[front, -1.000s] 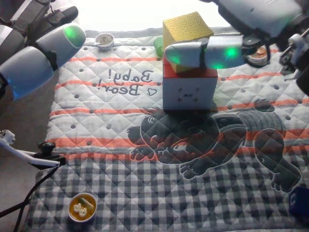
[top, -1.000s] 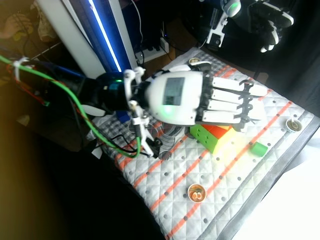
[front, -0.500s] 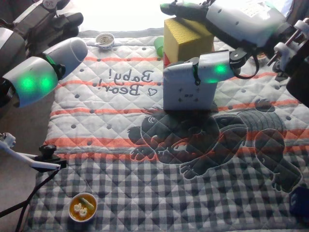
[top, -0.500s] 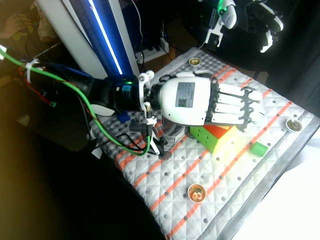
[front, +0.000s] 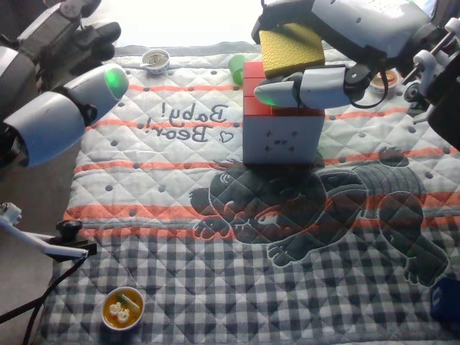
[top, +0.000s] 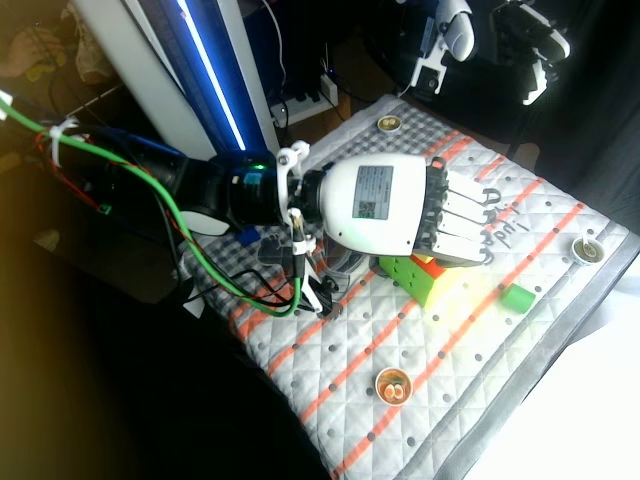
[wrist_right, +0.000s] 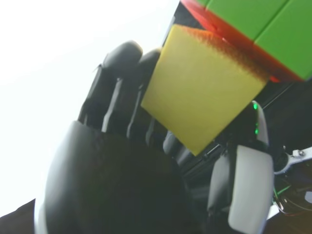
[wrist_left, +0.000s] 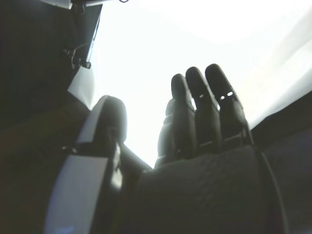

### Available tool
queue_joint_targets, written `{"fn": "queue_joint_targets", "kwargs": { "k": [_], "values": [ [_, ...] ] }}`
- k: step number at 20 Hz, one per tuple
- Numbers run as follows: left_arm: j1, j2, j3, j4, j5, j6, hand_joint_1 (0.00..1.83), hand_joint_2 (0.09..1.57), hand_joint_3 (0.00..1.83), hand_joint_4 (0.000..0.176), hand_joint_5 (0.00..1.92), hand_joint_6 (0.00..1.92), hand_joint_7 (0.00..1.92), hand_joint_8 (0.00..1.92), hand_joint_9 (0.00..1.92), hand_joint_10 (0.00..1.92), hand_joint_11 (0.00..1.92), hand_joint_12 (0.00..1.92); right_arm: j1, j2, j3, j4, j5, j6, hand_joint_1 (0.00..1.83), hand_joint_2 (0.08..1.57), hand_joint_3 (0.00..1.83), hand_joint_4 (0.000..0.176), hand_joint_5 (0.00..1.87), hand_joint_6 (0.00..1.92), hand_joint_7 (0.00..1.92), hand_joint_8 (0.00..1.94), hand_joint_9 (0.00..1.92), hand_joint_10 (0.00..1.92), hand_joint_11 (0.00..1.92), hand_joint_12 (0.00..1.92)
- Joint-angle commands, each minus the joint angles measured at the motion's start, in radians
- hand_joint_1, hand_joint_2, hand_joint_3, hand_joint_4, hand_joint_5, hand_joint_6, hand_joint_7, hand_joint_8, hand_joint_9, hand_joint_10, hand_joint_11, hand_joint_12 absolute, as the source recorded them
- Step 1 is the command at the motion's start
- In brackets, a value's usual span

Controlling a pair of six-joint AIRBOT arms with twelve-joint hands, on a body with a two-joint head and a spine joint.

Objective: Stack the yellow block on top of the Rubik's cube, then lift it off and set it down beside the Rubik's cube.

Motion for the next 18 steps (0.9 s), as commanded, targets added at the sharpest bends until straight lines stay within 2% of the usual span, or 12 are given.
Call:
{"fn": "queue_joint_targets", "kwargs": {
  "k": [1,2,3,5,8,10,12,13,14,16,17,18],
  "values": [
    [-0.004,0.004,0.000,0.028,0.135,-0.014,0.70,1.32,0.00,0.016,0.15,0.01,0.44,0.07,0.21,0.75,0.00,1.23,0.019,-0.001,-0.009,-0.010,0.137,0.001,1.23,1.20,0.00,0.000,0.83,1.14,0.81,1.41,0.68,1.55,0.52,1.87],
    [-0.002,0.004,-0.001,0.026,0.136,-0.014,0.70,1.32,0.00,0.016,0.15,0.01,0.44,0.07,0.21,0.75,0.00,1.23,0.019,-0.001,-0.024,-0.011,0.160,0.001,1.23,1.20,0.00,0.000,0.83,1.14,0.81,1.41,0.68,1.55,0.52,1.87],
    [0.000,0.005,-0.002,0.024,0.137,-0.014,0.69,1.32,0.00,0.027,0.18,0.00,0.45,0.08,0.24,0.67,0.00,1.17,0.019,-0.001,-0.041,-0.011,0.190,0.001,1.20,1.23,0.01,0.000,0.77,1.25,0.75,1.49,0.61,1.63,0.47,1.91],
    [0.011,0.006,-0.006,0.013,0.143,-0.014,0.68,1.32,0.00,0.022,0.18,0.00,0.46,0.07,0.26,0.61,0.00,1.16,0.019,0.016,-0.063,-0.024,0.231,0.001,1.18,1.24,0.01,0.000,0.78,1.23,0.72,1.55,0.57,1.68,0.46,1.92],
    [0.037,0.020,-0.022,-0.002,0.168,-0.014,0.68,1.36,0.00,0.050,0.21,0.00,0.43,0.03,0.30,0.49,0.00,1.18,0.019,0.070,-0.120,-0.074,0.295,0.001,1.19,1.24,0.00,0.000,0.76,1.23,0.78,1.51,0.65,1.69,0.55,1.92],
    [0.042,0.026,-0.026,-0.005,0.172,-0.014,0.69,1.37,0.00,0.045,0.25,0.01,0.43,0.02,0.33,0.43,0.00,1.16,0.001,0.113,-0.164,-0.102,0.348,0.001,1.20,1.23,0.00,0.000,0.78,1.18,0.78,1.53,0.66,1.72,0.60,1.92],
    [0.047,0.028,-0.029,-0.008,0.178,-0.014,0.71,1.38,0.00,0.008,0.27,0.01,0.46,0.03,0.35,0.43,0.00,1.17,-0.023,0.139,-0.195,-0.131,0.385,0.001,1.19,1.20,0.00,0.000,0.85,1.17,0.82,1.37,0.69,1.55,0.60,1.87],
    [0.051,0.030,-0.032,-0.010,0.183,-0.014,0.71,1.38,0.00,0.008,0.27,0.01,0.46,0.03,0.35,0.43,0.00,1.17,-0.038,0.155,-0.212,-0.146,0.403,0.001,1.19,1.20,0.00,0.000,0.85,1.17,0.82,1.37,0.69,1.55,0.60,1.87],
    [0.058,0.033,-0.035,-0.013,0.191,-0.014,0.74,1.37,0.00,0.026,0.29,0.01,0.49,0.04,0.34,0.50,0.00,1.27,-0.057,0.176,-0.232,-0.159,0.421,0.001,1.22,1.19,0.00,0.000,0.92,1.04,0.79,1.46,0.67,1.73,0.62,1.92],
    [0.071,0.037,-0.041,-0.019,0.203,-0.015,0.71,1.38,0.00,0.017,0.31,0.01,0.51,0.04,0.32,0.56,0.00,1.32,-0.104,0.222,-0.266,-0.167,0.460,0.001,1.22,1.21,0.00,0.000,0.89,1.03,0.75,1.56,0.63,1.89,0.67,1.92],
    [0.076,0.037,-0.043,-0.022,0.208,-0.016,0.71,1.38,0.00,0.000,0.29,0.00,0.51,0.04,0.31,0.57,0.00,1.33,-0.122,0.238,-0.277,-0.167,0.475,0.001,1.22,1.23,0.00,0.000,0.84,1.03,0.75,1.66,0.88,1.91,0.96,1.92],
    [0.083,0.037,-0.044,-0.024,0.217,-0.024,0.71,1.38,0.00,0.000,0.29,0.00,0.51,0.04,0.32,0.57,0.00,1.33,-0.157,0.261,-0.294,-0.167,0.498,0.001,1.22,1.23,0.01,0.000,0.81,1.05,0.76,1.66,0.97,1.92,1.05,1.92]
  ]
}}
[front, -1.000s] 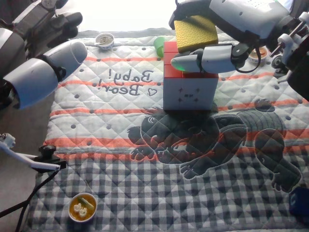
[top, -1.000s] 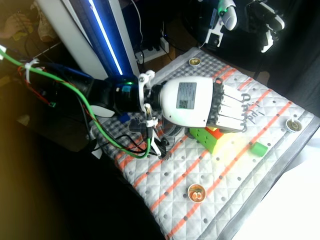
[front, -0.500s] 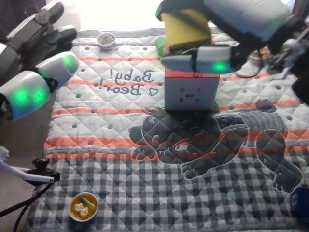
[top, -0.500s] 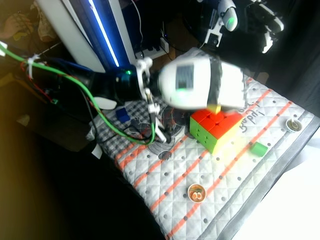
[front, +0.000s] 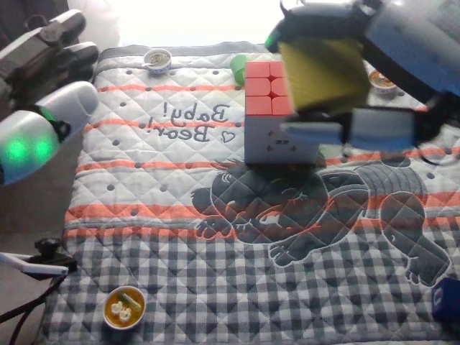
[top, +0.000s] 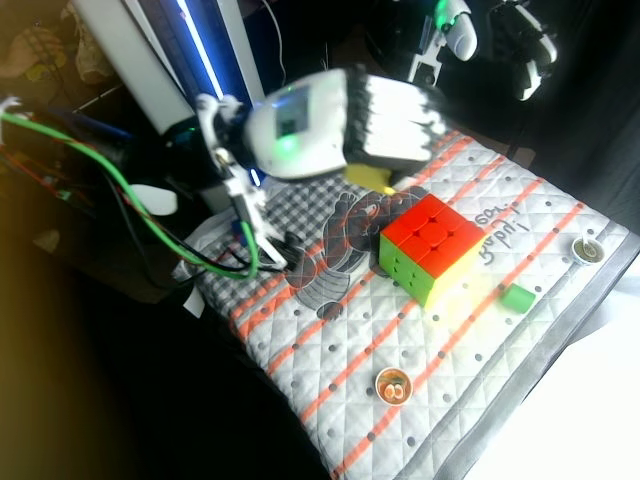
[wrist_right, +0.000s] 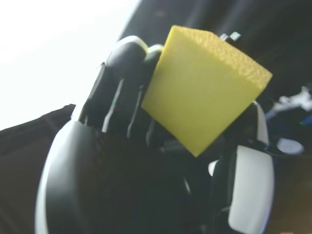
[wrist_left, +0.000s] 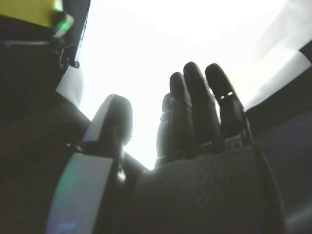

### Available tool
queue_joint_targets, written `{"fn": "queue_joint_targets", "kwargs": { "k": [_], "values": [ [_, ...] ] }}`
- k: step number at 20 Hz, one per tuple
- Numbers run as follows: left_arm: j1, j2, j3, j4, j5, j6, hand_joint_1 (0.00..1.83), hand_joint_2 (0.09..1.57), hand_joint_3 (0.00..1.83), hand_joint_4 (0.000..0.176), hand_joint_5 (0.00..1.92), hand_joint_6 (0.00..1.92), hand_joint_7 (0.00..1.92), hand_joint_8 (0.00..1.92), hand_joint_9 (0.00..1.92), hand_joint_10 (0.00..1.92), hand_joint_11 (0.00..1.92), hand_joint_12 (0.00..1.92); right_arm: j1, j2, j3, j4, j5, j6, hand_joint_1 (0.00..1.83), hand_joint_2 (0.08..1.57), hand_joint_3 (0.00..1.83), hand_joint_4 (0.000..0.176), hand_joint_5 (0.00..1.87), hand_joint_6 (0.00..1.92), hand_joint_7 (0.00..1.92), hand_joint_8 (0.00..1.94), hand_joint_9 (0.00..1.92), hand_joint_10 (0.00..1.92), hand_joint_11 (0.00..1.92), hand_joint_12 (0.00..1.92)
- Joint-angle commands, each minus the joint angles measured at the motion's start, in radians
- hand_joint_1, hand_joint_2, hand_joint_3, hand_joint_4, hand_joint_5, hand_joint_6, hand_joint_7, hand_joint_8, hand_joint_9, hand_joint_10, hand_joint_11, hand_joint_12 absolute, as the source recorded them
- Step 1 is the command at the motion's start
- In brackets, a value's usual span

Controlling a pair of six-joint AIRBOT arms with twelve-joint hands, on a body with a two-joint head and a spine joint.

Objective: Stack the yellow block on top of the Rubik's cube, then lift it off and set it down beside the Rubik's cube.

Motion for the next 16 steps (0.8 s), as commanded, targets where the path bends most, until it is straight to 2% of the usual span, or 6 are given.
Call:
{"fn": "queue_joint_targets", "kwargs": {
  "k": [1,3,6,8,11,16],
  "values": [
    [-0.003,0.004,0.000,0.039,0.137,-0.019,0.69,1.39,0.00,0.000,0.31,0.01,0.52,0.05,0.33,0.58,0.00,1.36,-0.003,0.007,-0.006,0.012,0.149,0.000,1.22,1.20,0.00,0.000,0.81,1.13,0.87,1.44,0.93,1.73,0.89,1.90],
    [0.008,0.005,-0.004,0.036,0.150,-0.025,0.72,1.38,0.00,0.000,0.33,0.01,0.53,0.07,0.31,0.67,0.00,1.42,-0.039,0.021,-0.020,0.012,0.157,0.000,1.21,1.20,0.00,0.000,0.79,1.20,0.92,1.31,0.92,1.58,0.84,1.85],
    [0.023,0.007,-0.010,0.030,0.165,-0.028,0.77,1.40,0.00,0.010,0.37,0.09,0.32,0.80,0.23,1.04,0.00,1.57,-0.088,0.031,-0.037,0.022,0.158,0.000,1.15,1.24,0.00,0.000,0.82,1.22,1.06,1.86,1.30,1.92,1.41,1.92],
    [0.027,0.007,-0.012,0.029,0.170,-0.032,0.79,1.41,0.00,0.000,0.19,0.52,0.25,1.01,0.19,1.19,0.00,1.67,-0.124,0.032,-0.042,0.033,0.157,0.000,1.14,1.22,0.00,0.000,0.84,1.24,1.29,1.94,1.42,1.92,1.51,1.92],
    [0.027,0.007,-0.012,0.029,0.170,-0.032,0.77,1.40,0.00,0.000,0.07,0.76,0.26,1.01,0.19,1.25,0.00,1.71,-0.211,0.032,-0.047,0.072,0.146,0.000,1.34,1.22,0.00,0.000,0.67,1.44,0.88,1.27,0.80,1.43,0.78,1.73],
    [0.027,0.005,-0.013,0.030,0.170,-0.032,0.78,1.39,0.00,0.000,0.09,0.77,0.31,0.99,0.22,1.24,0.00,1.73,-0.258,0.012,-0.038,0.075,0.005,0.000,1.20,1.22,0.00,0.000,0.71,1.37,0.91,1.24,0.86,1.41,0.76,1.66]
  ]
}}
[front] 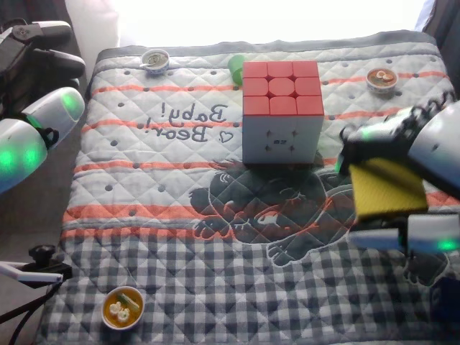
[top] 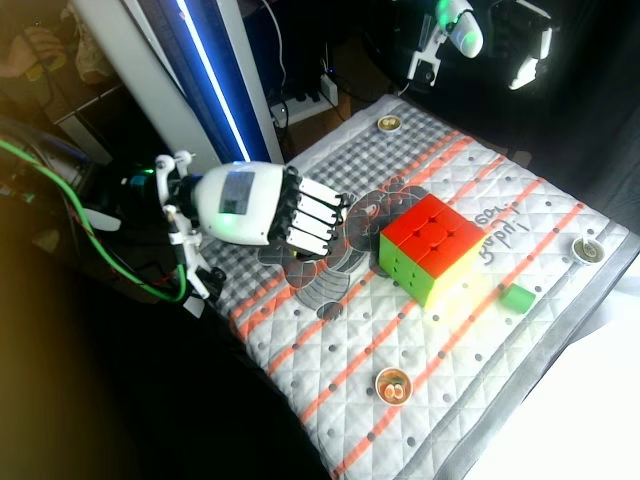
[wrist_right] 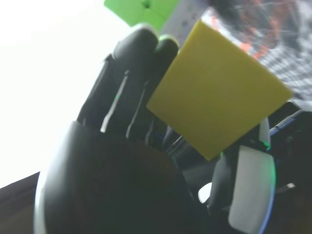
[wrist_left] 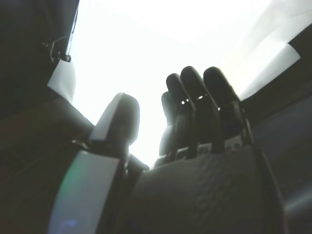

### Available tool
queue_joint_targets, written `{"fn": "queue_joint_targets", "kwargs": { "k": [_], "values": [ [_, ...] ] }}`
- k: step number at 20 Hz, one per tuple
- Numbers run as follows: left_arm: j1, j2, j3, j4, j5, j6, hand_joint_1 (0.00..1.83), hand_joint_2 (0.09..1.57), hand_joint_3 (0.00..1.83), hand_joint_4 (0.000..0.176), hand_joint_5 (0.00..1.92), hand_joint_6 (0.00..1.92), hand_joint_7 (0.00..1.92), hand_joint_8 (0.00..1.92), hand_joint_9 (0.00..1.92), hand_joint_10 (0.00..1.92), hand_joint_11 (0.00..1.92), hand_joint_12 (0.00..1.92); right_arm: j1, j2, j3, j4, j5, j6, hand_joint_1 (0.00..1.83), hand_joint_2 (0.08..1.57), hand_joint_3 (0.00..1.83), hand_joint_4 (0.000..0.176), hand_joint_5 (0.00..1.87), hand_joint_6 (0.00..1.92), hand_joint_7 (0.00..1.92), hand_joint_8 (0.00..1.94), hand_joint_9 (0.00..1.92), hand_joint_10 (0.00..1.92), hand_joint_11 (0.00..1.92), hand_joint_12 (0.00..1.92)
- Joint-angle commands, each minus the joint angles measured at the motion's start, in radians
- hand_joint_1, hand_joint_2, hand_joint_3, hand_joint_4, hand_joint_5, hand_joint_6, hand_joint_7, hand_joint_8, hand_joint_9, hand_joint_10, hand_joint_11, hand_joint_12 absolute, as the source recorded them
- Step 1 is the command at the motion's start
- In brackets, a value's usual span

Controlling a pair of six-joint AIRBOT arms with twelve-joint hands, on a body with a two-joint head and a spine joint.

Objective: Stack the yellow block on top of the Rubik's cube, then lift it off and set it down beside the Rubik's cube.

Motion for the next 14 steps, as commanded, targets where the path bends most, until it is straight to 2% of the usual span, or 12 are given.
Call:
{"fn": "queue_joint_targets", "kwargs": {
  "k": [1,2,3,4,5,7,8,9,10,12,13,14],
  "values": [
    [-0.007,0.004,0.001,0.032,0.128,-0.010,0.77,1.38,0.00,0.000,0.10,0.77,0.32,0.98,0.23,1.21,0.00,1.65,0.005,-0.015,0.008,-0.007,0.054,0.002,1.34,1.18,0.00,0.000,0.76,1.23,0.94,1.20,0.85,1.38,0.71,1.73],
    [-0.007,0.003,0.002,0.032,0.128,-0.010,0.76,1.38,0.00,0.000,0.11,0.75,0.33,0.96,0.24,1.17,0.00,1.64,0.005,-0.022,0.013,-0.007,0.034,0.002,1.25,1.18,0.00,0.000,0.80,1.18,0.97,1.20,0.83,1.39,0.64,1.75],
    [-0.007,0.003,0.002,0.032,0.128,-0.010,0.74,1.38,0.00,0.000,0.13,0.71,0.35,0.92,0.26,1.12,0.00,1.62,0.005,-0.030,0.018,-0.009,0.011,0.002,1.21,1.19,0.00,0.000,0.75,1.26,0.94,1.21,0.73,1.34,0.50,1.74],
    [-0.007,0.003,0.002,0.032,0.128,-0.010,0.73,1.39,0.00,0.000,0.14,0.68,0.36,0.91,0.27,1.11,0.00,1.62,0.005,-0.033,0.019,-0.010,0.002,0.002,1.12,1.20,0.00,0.000,0.78,1.28,0.77,1.14,0.62,1.34,0.37,1.76],
    [-0.007,0.003,0.002,0.032,0.128,-0.010,0.73,1.38,0.00,0.000,0.16,0.67,0.38,0.90,0.27,1.12,0.00,1.62,0.002,-0.035,0.020,-0.010,-0.011,0.002,1.03,1.08,0.00,0.000,0.51,1.11,0.57,1.12,0.45,1.36,0.24,1.77],
    [-0.007,0.003,0.002,0.032,0.128,-0.010,0.73,1.38,0.00,0.000,0.18,0.67,0.40,0.91,0.27,1.12,0.00,1.57,-0.001,-0.036,0.020,-0.009,-0.020,0.002,0.96,0.95,0.00,0.000,0.33,1.09,0.26,1.19,0.18,1.46,0.08,1.84],
    [-0.006,0.003,0.002,0.032,0.128,-0.010,0.73,1.38,0.00,0.000,0.19,0.67,0.39,0.92,0.28,1.12,0.00,1.61,-0.004,-0.036,0.020,-0.006,-0.021,0.002,0.93,0.90,0.00,0.000,0.21,1.14,0.12,1.28,0.04,1.58,0.02,1.91],
    [-0.006,0.003,0.002,0.032,0.128,-0.010,0.74,1.38,0.00,0.000,0.19,0.70,0.39,0.93,0.27,1.16,0.00,1.68,-0.005,-0.036,0.018,-0.005,-0.021,0.002,0.89,0.86,0.00,0.000,0.05,1.12,0.02,1.22,0.01,1.55,0.00,1.92],
    [-0.006,0.003,0.002,0.031,0.128,-0.010,0.74,1.38,0.00,0.000,0.20,0.71,0.39,0.93,0.27,1.16,0.00,1.68,-0.005,-0.035,0.017,-0.004,-0.021,0.002,0.83,0.83,0.00,0.000,0.01,1.05,0.00,1.12,0.00,1.52,0.00,1.92],
    [-0.004,0.004,0.001,0.029,0.128,-0.010,0.69,1.37,0.00,0.000,0.22,0.66,0.39,0.92,0.27,1.18,0.00,1.73,-0.005,-0.034,0.011,-0.001,-0.018,0.002,0.74,0.79,0.00,0.000,0.00,0.73,0.00,0.81,0.00,1.33,0.00,1.92],
    [-0.003,0.004,0.001,0.028,0.128,-0.010,0.68,1.36,0.00,0.000,0.25,0.60,0.41,0.89,0.27,1.16,0.00,1.72,-0.005,-0.030,0.008,0.001,-0.015,0.002,0.70,0.79,0.00,0.000,0.00,0.66,0.00,0.69,0.00,1.22,0.00,1.91],
    [-0.002,0.004,0.001,0.028,0.128,-0.011,0.67,1.36,0.00,0.000,0.27,0.55,0.43,0.86,0.28,1.14,0.00,1.70,-0.005,-0.024,0.004,0.002,-0.010,0.002,0.69,0.79,0.00,0.000,0.00,0.63,0.00,0.67,0.00,1.18,0.00,1.91]
  ]
}}
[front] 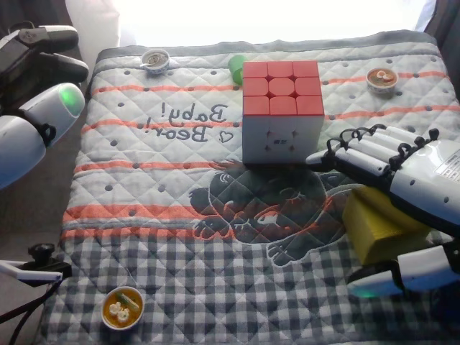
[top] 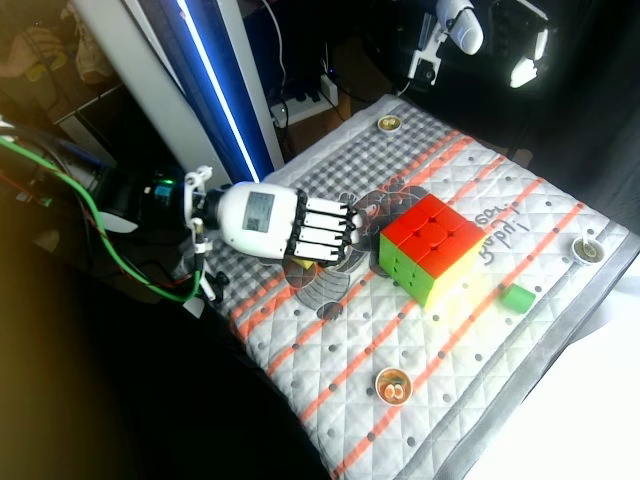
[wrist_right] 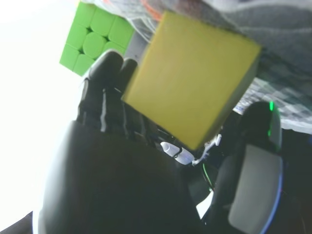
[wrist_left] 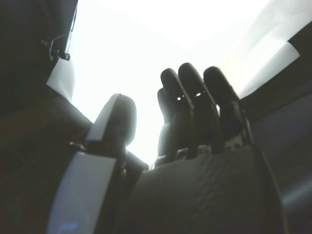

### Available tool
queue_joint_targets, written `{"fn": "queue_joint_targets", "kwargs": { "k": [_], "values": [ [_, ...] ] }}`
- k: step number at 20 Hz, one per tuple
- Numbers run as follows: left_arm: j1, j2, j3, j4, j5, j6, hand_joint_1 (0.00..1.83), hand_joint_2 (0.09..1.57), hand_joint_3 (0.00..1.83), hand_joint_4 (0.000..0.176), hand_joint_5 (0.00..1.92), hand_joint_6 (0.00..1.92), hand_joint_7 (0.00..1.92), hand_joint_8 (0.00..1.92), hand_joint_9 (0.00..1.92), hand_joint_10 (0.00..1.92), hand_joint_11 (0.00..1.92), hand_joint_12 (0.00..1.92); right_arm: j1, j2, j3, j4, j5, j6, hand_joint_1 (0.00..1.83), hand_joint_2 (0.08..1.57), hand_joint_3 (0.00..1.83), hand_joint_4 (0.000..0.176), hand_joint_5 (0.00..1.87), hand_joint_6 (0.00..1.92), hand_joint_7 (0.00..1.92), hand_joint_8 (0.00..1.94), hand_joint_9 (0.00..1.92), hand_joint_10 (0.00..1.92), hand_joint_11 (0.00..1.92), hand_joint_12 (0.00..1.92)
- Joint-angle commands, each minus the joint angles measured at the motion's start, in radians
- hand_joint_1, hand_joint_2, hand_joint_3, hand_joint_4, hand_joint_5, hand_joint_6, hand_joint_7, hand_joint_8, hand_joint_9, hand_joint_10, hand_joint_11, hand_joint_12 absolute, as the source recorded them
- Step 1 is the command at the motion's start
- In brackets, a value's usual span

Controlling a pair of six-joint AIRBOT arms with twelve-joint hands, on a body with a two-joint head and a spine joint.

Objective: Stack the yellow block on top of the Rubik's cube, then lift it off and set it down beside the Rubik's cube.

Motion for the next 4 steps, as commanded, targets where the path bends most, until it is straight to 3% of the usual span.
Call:
{"fn": "queue_joint_targets", "kwargs": {
  "k": [1,2,4],
  "values": [
    [-0.002,0.004,0.001,0.034,0.124,-0.011,0.68,1.36,0.00,0.000,0.29,0.49,0.43,0.82,0.30,1.11,0.00,1.71,0.005,0.010,-0.005,-0.001,0.137,0.003,0.67,0.79,0.00,0.000,0.00,0.66,0.00,0.65,0.00,1.17,0.00,1.92],
    [-0.001,0.004,0.001,0.034,0.126,-0.012,0.67,1.36,0.00,0.000,0.30,0.46,0.44,0.82,0.30,1.12,0.00,1.70,0.005,0.019,-0.010,0.001,0.152,0.003,0.66,0.81,0.00,0.000,0.00,0.67,0.00,0.66,0.00,1.15,0.00,1.92],
    [0.002,0.006,-0.002,0.034,0.132,-0.015,0.65,1.36,0.00,0.000,0.30,0.47,0.42,0.87,0.28,1.16,0.00,1.69,0.003,0.047,-0.028,0.024,0.222,0.003,0.61,0.86,0.00,0.000,0.00,0.90,0.00,0.90,0.00,1.09,0.00,1.73]
  ]
}}
